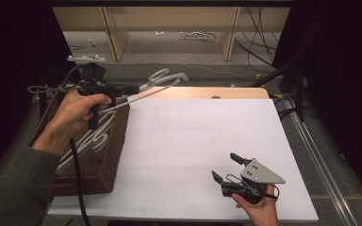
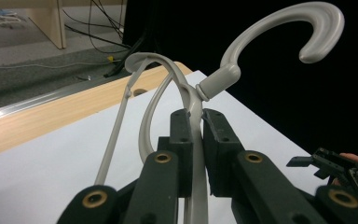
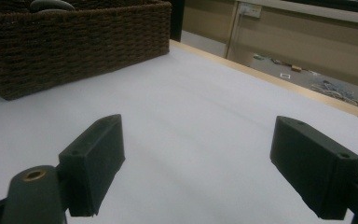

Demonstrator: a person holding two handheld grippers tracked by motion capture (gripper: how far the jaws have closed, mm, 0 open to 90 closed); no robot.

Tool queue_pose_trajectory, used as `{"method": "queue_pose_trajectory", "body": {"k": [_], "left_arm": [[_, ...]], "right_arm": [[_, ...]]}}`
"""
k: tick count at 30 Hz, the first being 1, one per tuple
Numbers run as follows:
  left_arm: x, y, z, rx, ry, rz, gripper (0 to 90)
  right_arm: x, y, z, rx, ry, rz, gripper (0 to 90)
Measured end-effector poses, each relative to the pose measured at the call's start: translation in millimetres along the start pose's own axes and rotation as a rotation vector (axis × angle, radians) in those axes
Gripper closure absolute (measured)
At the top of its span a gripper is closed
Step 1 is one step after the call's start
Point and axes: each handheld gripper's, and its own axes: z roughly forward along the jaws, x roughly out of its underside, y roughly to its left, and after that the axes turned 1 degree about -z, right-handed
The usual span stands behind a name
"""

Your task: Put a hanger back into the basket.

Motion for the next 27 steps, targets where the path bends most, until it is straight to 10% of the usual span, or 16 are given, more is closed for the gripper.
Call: {"method": "queue_pose_trajectory", "body": {"k": [27], "left_arm": [[63.0,74.2,-135.8,-0.209,-0.094,-0.094,82.6]], "right_arm": [[1.9,2.0,4.0,0.002,0.017,0.001,18.5]]}}
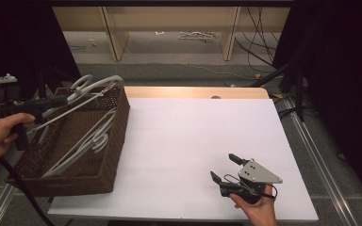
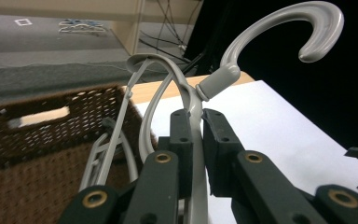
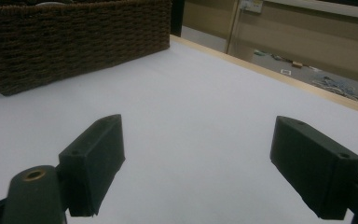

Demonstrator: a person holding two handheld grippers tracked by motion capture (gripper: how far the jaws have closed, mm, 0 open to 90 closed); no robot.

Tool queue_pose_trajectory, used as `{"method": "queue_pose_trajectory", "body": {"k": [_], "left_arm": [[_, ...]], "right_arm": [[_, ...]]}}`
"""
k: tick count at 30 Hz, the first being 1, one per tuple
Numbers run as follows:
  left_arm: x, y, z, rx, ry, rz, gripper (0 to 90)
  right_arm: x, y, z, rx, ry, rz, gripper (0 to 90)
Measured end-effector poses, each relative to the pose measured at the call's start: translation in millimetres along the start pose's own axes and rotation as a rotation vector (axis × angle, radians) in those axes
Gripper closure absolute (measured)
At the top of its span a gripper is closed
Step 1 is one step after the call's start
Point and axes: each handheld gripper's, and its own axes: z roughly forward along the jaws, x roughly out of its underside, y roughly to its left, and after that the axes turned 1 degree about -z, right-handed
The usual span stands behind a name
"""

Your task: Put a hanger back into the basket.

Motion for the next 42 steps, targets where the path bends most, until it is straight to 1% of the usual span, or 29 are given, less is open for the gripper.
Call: {"method": "queue_pose_trajectory", "body": {"k": [5,8,10,14,19,22,23,27,28,30,31,32,33,35,37,40,42], "left_arm": [[10.0,10.5,-5.1,-0.028,0.006,-0.01,82.7],[14.9,16.0,-5.4,-0.032,-0.002,-0.026,82.7],[18.0,19.0,-4.7,-0.037,0.003,-0.027,82.7],[23.1,25.7,-3.9,-0.045,0.004,-0.042,82.7],[31.3,31.2,1.1,-0.055,0.033,-0.04,82.7],[36.7,35.3,6.3,-0.063,0.045,-0.049,82.7],[39.5,37.0,9.4,-0.061,0.051,-0.054,82.6],[47.2,41.1,19.3,-0.055,0.077,-0.051,82.6],[49.3,41.8,22.7,-0.051,0.082,-0.059,82.6],[51.9,43.0,28.5,-0.043,0.082,-0.057,82.6],[53.3,43.6,31.8,-0.043,0.085,-0.054,82.7],[54.6,44.1,35.4,-0.048,0.096,-0.048,82.6],[55.4,44.7,37.4,-0.048,0.102,-0.045,82.7],[58.4,45.9,42.9,-0.055,0.13,-0.036,82.6],[62.4,47.3,47.6,-0.062,0.154,-0.034,82.6],[66.4,49.2,51.1,-0.06,0.168,-0.036,82.6],[68.7,50.4,52.3,-0.055,0.177,-0.038,82.7]], "right_arm": [[0.0,-0.1,0.0,0.001,0.0,-0.001,18.5],[0.0,0.0,0.0,0.001,0.0,0.0,18.5],[-0.3,-0.3,-0.7,-0.003,0.007,-0.001,18.5],[-0.3,-0.5,-1.0,-0.001,0.006,0.0,18.5],[-0.3,-0.6,-0.8,-0.002,0.002,-0.001,18.5],[-0.3,-0.2,-0.8,-0.005,0.006,0.002,18.5],[-0.3,-0.4,-0.7,-0.004,0.002,-0.002,18.5],[-0.3,-0.6,-1.0,-0.002,0.006,0.0,18.5],[-0.1,-0.4,-0.3,0.0,0.001,0.0,18.5],[-0.3,-0.3,-0.9,-0.003,0.007,-0.001,18.5],[-0.4,0.6,-1.2,-0.009,0.015,0.01,18.5],[-0.4,0.0,-0.9,-0.005,0.009,0.001,18.5],[-0.3,0.6,-1.3,-0.01,0.016,0.012,18.5],[-0.3,-0.3,-1.1,-0.003,0.007,-0.001,18.5],[-0.3,-0.5,-0.9,-0.004,0.002,-0.001,18.6],[-0.2,-0.3,-0.1,-0.008,-0.008,0.0,18.5],[-0.5,-0.3,-0.9,-0.005,0.001,-0.001,18.5]]}}
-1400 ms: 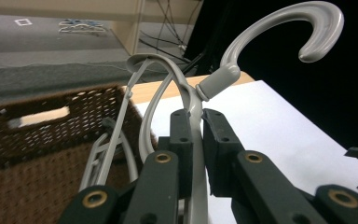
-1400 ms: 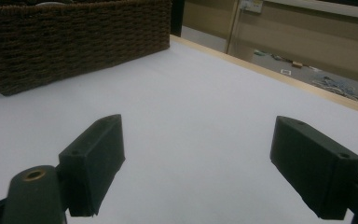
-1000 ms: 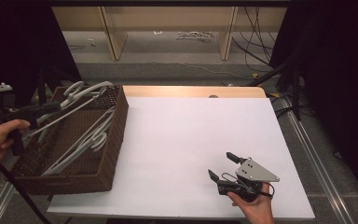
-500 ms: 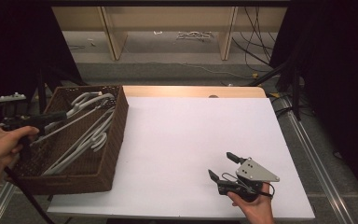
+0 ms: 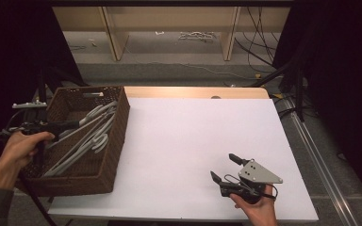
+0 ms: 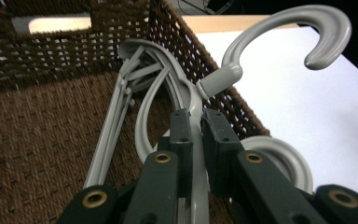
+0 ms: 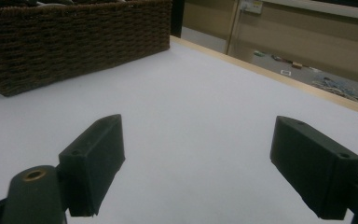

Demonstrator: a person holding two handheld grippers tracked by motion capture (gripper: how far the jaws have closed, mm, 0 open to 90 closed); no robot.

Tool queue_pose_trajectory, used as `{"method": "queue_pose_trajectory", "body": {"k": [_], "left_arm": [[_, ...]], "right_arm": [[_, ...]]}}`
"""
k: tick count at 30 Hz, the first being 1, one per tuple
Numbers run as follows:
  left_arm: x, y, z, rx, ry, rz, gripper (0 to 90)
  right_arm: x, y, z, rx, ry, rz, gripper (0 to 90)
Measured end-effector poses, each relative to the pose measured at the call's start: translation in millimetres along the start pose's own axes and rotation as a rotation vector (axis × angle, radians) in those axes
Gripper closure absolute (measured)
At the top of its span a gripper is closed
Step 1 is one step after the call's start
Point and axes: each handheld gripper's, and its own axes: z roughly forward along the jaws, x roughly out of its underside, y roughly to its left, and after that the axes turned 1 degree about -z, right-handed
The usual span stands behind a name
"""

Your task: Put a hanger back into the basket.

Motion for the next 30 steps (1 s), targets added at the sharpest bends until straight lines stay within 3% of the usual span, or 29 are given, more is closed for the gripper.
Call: {"method": "queue_pose_trajectory", "body": {"k": [17,30], "left_arm": [[14.6,7.8,3.5,0.006,0.022,-0.004,82.7],[25.4,9.4,9.3,0.012,0.067,0.013,82.6]], "right_arm": [[0.5,-0.3,1.0,0.005,-0.004,0.004,18.5],[0.6,-0.5,1.1,0.007,-0.006,0.003,18.5]]}}
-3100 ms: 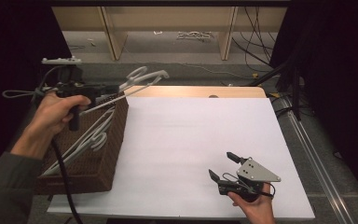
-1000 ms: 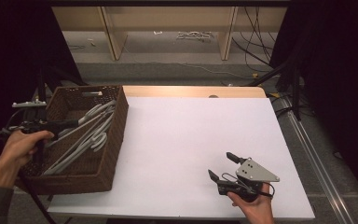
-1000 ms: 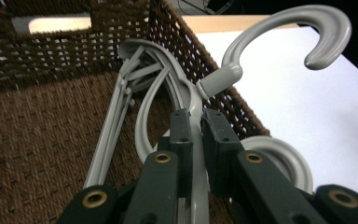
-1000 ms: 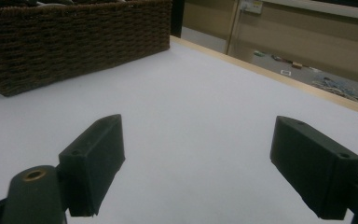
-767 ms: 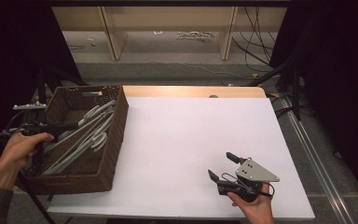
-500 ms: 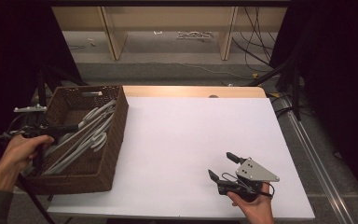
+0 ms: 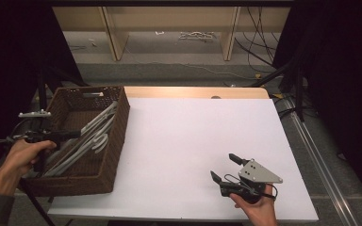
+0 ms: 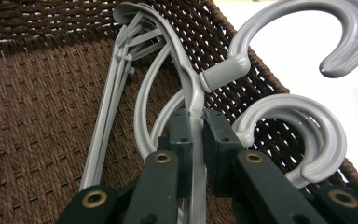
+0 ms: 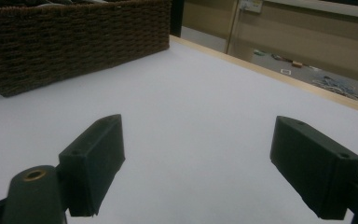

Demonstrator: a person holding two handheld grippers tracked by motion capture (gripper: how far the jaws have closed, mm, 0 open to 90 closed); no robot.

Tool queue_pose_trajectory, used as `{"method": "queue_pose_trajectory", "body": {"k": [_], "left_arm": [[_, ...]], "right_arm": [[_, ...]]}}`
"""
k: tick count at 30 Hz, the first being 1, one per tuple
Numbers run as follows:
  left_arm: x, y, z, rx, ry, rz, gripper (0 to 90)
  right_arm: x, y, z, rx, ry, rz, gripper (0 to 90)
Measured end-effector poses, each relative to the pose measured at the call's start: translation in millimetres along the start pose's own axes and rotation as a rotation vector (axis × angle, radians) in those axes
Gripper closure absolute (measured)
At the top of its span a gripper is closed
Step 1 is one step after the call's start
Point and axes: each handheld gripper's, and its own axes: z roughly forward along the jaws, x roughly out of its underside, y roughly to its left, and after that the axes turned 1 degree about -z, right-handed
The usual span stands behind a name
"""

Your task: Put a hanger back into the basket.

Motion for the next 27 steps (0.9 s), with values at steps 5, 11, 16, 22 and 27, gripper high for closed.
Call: {"method": "queue_pose_trajectory", "body": {"k": [5,11,16,22,27], "left_arm": [[5.0,0.4,3.5,-0.003,0.016,0.004,82.5],[10.6,0.7,7.2,-0.006,0.047,0.013,82.3],[15.1,0.0,12.0,-0.015,0.081,0.025,82.2],[17.9,1.5,12.5,-0.013,0.086,0.017,81.9],[15.7,-2.6,10.3,-0.057,0.1,0.063,81.2]], "right_arm": [[-0.2,0.3,-0.4,-0.001,0.004,0.005,18.5],[-0.2,0.1,-0.6,-0.001,0.005,0.004,18.5],[-0.3,0.3,-0.6,-0.002,0.004,0.004,18.6],[-0.3,0.1,-0.8,-0.002,0.005,0.005,18.6],[-0.2,0.0,-0.9,0.0,0.004,0.006,18.6]]}}
